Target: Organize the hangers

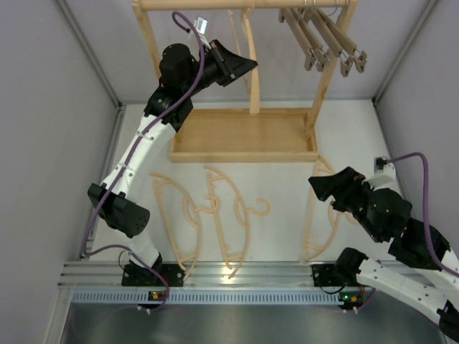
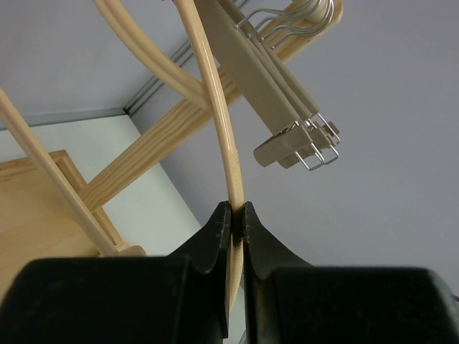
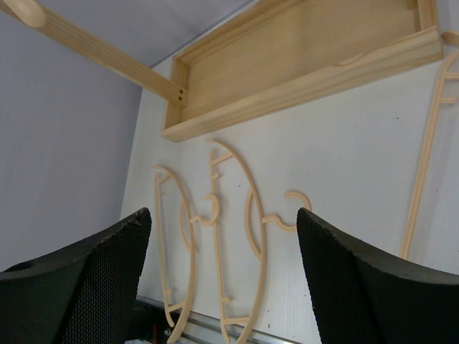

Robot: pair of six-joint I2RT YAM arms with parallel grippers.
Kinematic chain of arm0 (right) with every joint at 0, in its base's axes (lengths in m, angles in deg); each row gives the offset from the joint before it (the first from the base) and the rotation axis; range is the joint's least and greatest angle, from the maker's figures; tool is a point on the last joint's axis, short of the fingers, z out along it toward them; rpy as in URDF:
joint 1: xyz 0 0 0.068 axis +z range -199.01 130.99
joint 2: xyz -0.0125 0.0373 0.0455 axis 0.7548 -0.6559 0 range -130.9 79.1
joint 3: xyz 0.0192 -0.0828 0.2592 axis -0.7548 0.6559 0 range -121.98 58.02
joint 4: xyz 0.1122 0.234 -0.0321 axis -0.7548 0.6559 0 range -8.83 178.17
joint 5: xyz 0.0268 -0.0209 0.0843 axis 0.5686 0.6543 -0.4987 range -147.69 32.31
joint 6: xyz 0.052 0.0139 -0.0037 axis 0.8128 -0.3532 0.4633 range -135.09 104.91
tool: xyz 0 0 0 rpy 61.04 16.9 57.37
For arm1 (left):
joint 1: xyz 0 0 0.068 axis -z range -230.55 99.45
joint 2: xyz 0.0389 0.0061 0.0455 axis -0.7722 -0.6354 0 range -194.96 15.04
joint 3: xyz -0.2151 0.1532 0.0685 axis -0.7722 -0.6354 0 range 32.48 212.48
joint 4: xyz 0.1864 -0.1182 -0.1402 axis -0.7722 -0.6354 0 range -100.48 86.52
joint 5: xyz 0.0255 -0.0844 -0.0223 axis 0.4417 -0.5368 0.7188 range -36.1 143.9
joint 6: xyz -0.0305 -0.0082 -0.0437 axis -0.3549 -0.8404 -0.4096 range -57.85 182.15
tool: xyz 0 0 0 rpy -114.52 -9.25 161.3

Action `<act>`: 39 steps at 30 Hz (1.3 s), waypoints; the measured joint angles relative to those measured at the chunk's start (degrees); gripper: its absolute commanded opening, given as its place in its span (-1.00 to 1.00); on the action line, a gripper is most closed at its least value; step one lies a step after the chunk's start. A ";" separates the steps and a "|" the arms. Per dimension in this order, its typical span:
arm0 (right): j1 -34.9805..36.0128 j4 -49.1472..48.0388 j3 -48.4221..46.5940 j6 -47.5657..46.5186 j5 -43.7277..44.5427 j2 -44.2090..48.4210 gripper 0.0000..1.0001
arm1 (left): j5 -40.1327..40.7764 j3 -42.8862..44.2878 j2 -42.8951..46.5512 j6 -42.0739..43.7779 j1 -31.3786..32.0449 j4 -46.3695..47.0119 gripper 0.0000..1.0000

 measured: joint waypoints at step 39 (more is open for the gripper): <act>0.04 1.16 2.69 1.51 -0.66 2.73 0.57 | -2.05 -18.36 12.22 -1.95 -2.62 10.80 0.28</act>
